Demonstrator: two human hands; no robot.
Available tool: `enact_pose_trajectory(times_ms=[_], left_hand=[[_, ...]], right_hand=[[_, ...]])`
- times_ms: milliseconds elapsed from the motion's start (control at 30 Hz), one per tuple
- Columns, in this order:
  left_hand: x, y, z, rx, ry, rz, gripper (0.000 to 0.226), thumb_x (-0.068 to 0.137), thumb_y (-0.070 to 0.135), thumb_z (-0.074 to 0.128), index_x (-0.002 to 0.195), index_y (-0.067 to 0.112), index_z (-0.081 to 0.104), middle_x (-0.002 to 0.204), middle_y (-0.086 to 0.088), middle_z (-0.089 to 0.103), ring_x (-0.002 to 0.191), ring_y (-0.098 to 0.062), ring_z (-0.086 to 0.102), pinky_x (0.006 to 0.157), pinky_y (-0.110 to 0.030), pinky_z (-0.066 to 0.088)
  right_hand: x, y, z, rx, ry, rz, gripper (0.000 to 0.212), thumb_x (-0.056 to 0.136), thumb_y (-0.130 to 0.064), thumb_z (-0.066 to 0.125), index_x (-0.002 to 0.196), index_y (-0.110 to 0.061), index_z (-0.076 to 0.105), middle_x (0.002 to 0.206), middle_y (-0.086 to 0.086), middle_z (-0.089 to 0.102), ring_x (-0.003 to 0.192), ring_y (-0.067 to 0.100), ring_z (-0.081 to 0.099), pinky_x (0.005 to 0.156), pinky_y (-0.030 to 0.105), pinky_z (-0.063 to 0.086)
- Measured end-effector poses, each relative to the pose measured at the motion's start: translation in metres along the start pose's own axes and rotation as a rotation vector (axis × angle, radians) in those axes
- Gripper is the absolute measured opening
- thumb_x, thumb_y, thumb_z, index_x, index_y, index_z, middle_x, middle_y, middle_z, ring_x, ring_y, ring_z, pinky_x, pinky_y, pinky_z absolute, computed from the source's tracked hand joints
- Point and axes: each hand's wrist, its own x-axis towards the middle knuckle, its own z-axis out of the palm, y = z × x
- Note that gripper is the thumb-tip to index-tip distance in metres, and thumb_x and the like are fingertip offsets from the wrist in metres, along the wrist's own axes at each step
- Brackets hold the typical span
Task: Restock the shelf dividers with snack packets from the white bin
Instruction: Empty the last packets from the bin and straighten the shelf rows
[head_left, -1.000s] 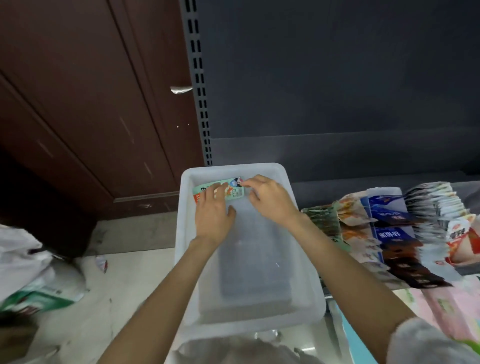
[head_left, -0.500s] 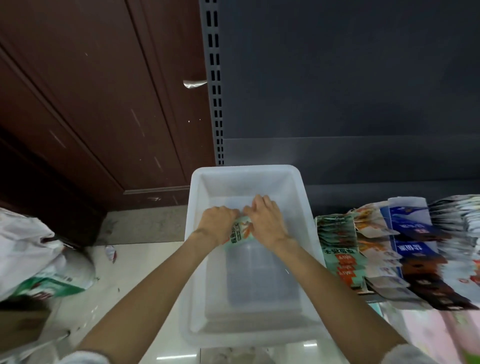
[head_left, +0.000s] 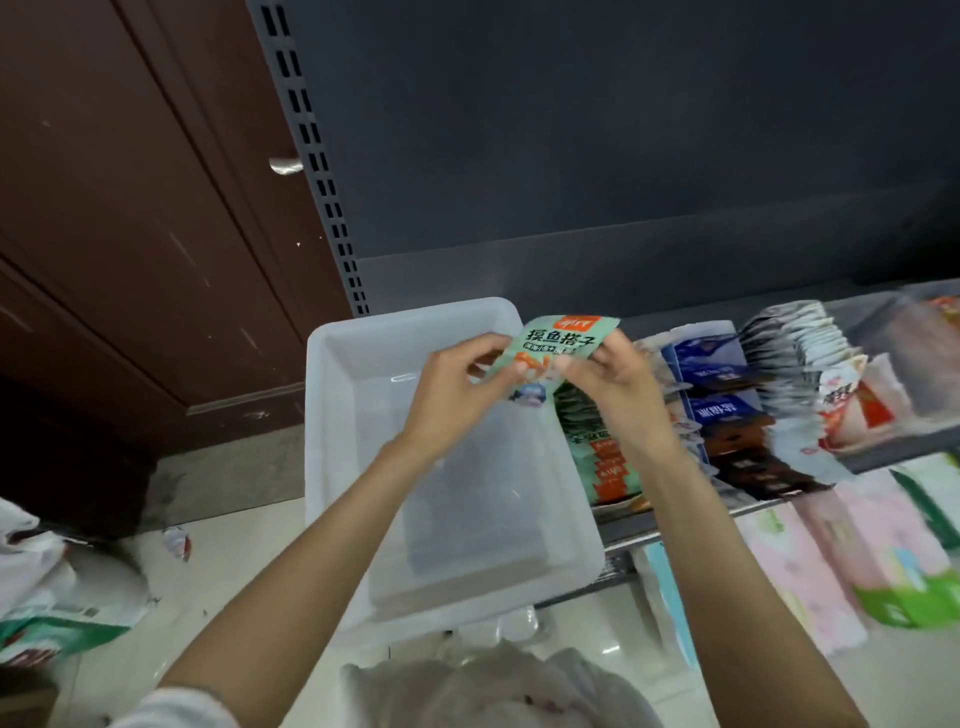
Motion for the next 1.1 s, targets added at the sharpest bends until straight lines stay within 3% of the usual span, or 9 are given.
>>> enact_pose_trajectory(times_ms=[100,167,300,433,533,633,767,933,1100], left_hand=[[0.036,0.012,0.020,0.288,0.040,0.297,0.016,0.082,0.026,0.065,0.097,0.023,0.071,0.092,0.011,0.069,0.080,-0.009,0.063,0.070,-0.030,0.051],[0.052,0.014,0.033,0.393,0.049,0.361,0.018,0.082,0.027,0.065,0.098,0.022,0.071,0.093,0.008,0.070,0.079,-0.012,0.064,0.068,-0.030,0.052],[0.055,-0.004,0.053,0.423,0.018,0.258,0.023,0.080,0.032,0.063,0.096,0.019,0.072,0.086,0.003,0.073,0.073,-0.014,0.068,0.064,-0.036,0.055],[0.046,-0.015,0.062,0.356,-0.056,0.100,0.016,0.086,0.029,0.065,0.094,0.016,0.069,0.089,0.005,0.073,0.074,-0.007,0.067,0.067,-0.029,0.054],[0.044,-0.015,0.065,0.299,-0.109,0.030,0.019,0.090,0.030,0.061,0.095,0.012,0.067,0.093,0.002,0.072,0.073,-0.007,0.066,0.066,-0.028,0.055],[0.045,-0.018,0.064,0.280,-0.223,-0.050,0.024,0.092,0.036,0.055,0.103,0.017,0.065,0.102,0.002,0.071,0.087,-0.011,0.067,0.078,-0.034,0.055],[0.039,-0.028,0.062,0.444,-0.384,-0.070,0.027,0.094,0.033,0.052,0.114,0.017,0.062,0.113,0.002,0.067,0.104,-0.012,0.061,0.083,-0.023,0.046],[0.038,-0.035,0.067,0.508,-0.359,-0.027,0.025,0.096,0.029,0.047,0.107,0.013,0.063,0.105,-0.003,0.068,0.101,-0.018,0.056,0.073,-0.026,0.042],[0.038,-0.041,0.066,0.432,-0.179,-0.017,0.028,0.092,0.028,0.056,0.115,0.011,0.061,0.105,-0.001,0.061,0.099,-0.017,0.052,0.078,-0.029,0.043]], right_hand=[[0.013,-0.009,-0.035,-0.170,0.130,-0.168,0.022,0.088,-0.002,0.061,0.094,-0.023,0.062,0.094,-0.008,0.068,0.091,0.007,0.065,0.080,0.019,0.050],[0.022,-0.006,-0.053,-0.253,0.181,-0.193,0.026,0.088,-0.002,0.060,0.089,-0.028,0.063,0.088,-0.011,0.067,0.084,0.002,0.064,0.073,0.018,0.051],[0.033,0.013,-0.070,-0.388,0.201,-0.125,0.025,0.089,-0.005,0.062,0.084,-0.029,0.061,0.086,0.002,0.069,0.072,-0.003,0.063,0.067,0.018,0.053],[0.043,0.025,-0.077,-0.487,0.123,-0.041,0.009,0.090,-0.010,0.062,0.097,-0.016,0.062,0.089,0.001,0.068,0.083,0.009,0.066,0.076,0.033,0.057],[0.048,0.024,-0.080,-0.579,0.089,-0.008,0.016,0.091,-0.015,0.061,0.104,-0.005,0.062,0.095,0.003,0.069,0.088,0.012,0.067,0.077,0.035,0.058],[0.054,0.021,-0.083,-0.573,0.077,0.018,0.019,0.091,-0.014,0.060,0.110,-0.008,0.061,0.102,0.004,0.069,0.091,0.012,0.066,0.079,0.034,0.057],[0.061,0.022,-0.090,-0.543,0.099,0.068,0.020,0.092,-0.013,0.059,0.111,-0.013,0.062,0.100,0.001,0.068,0.088,0.014,0.066,0.080,0.037,0.057],[0.059,0.024,-0.091,-0.601,0.108,0.046,0.019,0.090,-0.016,0.062,0.109,-0.013,0.065,0.102,0.002,0.070,0.092,0.014,0.066,0.080,0.035,0.056],[0.055,0.029,-0.077,-1.189,0.029,-0.240,0.018,0.087,-0.022,0.064,0.098,-0.010,0.071,0.107,0.000,0.068,0.103,0.019,0.052,0.084,0.029,0.043]])
